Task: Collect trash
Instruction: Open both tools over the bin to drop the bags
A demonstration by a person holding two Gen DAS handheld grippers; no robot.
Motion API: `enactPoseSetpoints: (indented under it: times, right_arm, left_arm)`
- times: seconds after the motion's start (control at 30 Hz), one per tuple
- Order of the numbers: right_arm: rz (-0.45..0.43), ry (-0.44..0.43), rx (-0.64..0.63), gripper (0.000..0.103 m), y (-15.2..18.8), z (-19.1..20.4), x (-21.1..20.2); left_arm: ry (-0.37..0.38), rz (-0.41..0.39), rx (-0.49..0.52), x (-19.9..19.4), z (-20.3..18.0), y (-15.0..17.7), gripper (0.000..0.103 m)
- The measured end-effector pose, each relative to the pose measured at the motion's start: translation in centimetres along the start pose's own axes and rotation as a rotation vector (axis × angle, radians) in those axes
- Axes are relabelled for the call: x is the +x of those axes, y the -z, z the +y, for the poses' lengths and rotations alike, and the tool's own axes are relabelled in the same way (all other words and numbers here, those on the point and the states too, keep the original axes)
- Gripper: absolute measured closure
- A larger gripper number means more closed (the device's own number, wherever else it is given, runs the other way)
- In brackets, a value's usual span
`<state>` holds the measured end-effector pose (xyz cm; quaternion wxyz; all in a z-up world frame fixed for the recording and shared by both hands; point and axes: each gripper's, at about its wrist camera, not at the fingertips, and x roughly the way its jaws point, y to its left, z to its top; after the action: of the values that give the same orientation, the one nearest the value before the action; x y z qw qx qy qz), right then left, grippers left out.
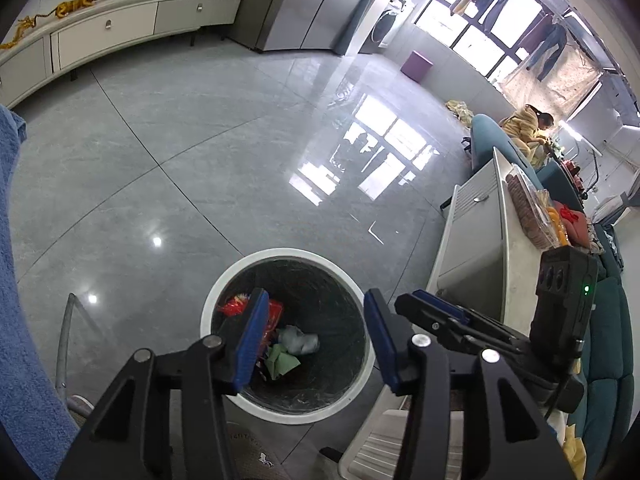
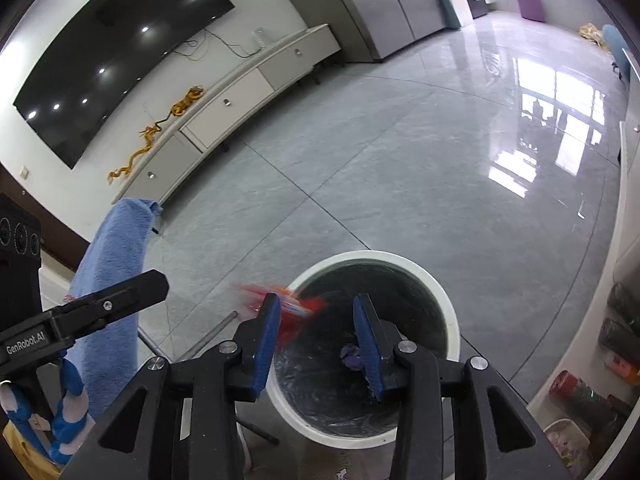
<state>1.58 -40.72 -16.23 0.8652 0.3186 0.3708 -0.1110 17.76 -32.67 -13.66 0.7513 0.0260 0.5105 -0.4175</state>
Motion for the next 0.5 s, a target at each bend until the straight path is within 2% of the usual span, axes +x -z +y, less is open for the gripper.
enactPoseSetpoints:
  times: [0.17, 0.5]
  right_arm:
    - [-0.019, 0.012, -0.025, 0.067, 0.1, 0.6, -1.4]
    - [-0.115, 0.009, -0.100, 0.067, 0.1, 4.8, -5.5]
  left_arm:
    - [-0.022, -0.025, 0.012, -1.0, -0.5, 0.4, 0.055]
    - [-0.092, -0.138, 0.060, -8.3, -0.7, 2.6, 0.056]
